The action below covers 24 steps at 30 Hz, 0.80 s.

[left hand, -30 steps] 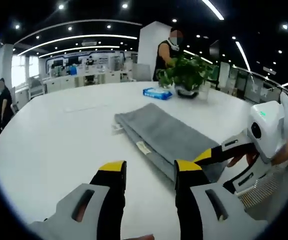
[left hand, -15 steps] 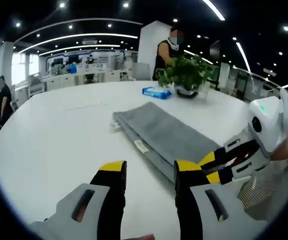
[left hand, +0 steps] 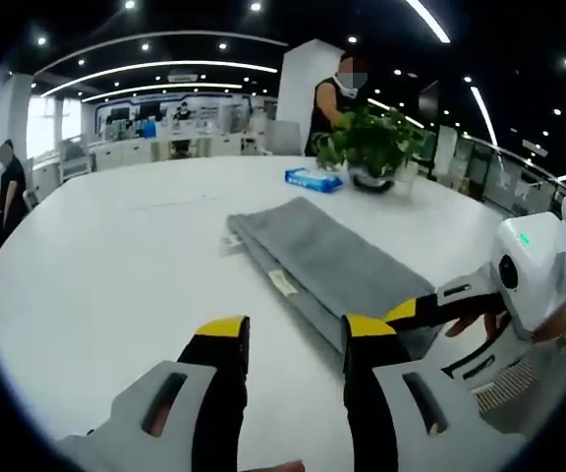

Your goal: Open the folded towel by lifting each exposed corner and separating the folded layers until the towel lies flat within the target outline without major curled edges

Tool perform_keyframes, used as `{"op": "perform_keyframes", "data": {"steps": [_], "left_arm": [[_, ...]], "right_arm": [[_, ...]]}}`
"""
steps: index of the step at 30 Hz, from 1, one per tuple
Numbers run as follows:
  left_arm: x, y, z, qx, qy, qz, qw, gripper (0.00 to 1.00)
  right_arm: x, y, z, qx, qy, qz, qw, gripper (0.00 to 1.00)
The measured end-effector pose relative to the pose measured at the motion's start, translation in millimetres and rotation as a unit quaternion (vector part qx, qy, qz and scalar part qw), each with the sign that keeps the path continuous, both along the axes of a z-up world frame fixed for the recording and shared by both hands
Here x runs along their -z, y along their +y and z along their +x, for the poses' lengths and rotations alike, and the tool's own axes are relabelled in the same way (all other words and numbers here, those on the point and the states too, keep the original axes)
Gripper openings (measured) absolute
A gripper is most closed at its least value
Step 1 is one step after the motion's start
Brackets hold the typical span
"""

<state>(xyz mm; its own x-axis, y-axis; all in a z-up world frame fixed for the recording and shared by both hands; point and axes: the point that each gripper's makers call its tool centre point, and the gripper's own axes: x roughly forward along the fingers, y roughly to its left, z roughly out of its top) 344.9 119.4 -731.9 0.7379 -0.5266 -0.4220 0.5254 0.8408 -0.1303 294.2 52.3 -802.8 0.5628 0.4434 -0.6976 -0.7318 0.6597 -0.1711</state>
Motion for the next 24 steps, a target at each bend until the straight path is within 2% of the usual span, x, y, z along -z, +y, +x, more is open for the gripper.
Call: {"op": "perform_keyframes", "data": {"steps": [6,13,15,20,24], "left_arm": [[1.6,1.0,-0.1,0.000,0.001,0.003,1.0000,0.36],[5.4,1.5,-2.0,0.003,0.006,0.011,0.9999,0.36],[6.6,0.8,-2.4,0.006,0.008,0.014,0.9999,0.36],[13.6,-10.9,-6.8,0.038,0.018,0.035,0.9985,0.36],[21.8,-22.4,-13.3,0.077,0.029,0.067,0.9944,0.34]], "right_arm": [[-0.7,-1.9,-0.3,0.004,0.006,0.000,1.0000,0.40],[-6.5,-8.1,2.5,0.013,0.015,0.005,0.9998,0.27],[-8.0,-8.3,2.0,0.011,0.020,0.009,0.9997,0.20],[-11.6,-11.5,2.6,0.010,0.028,0.016,0.9994,0.11],[-16.2,-12.6,3.0,0.009,0.043,0.033,0.9985,0.07]]}}
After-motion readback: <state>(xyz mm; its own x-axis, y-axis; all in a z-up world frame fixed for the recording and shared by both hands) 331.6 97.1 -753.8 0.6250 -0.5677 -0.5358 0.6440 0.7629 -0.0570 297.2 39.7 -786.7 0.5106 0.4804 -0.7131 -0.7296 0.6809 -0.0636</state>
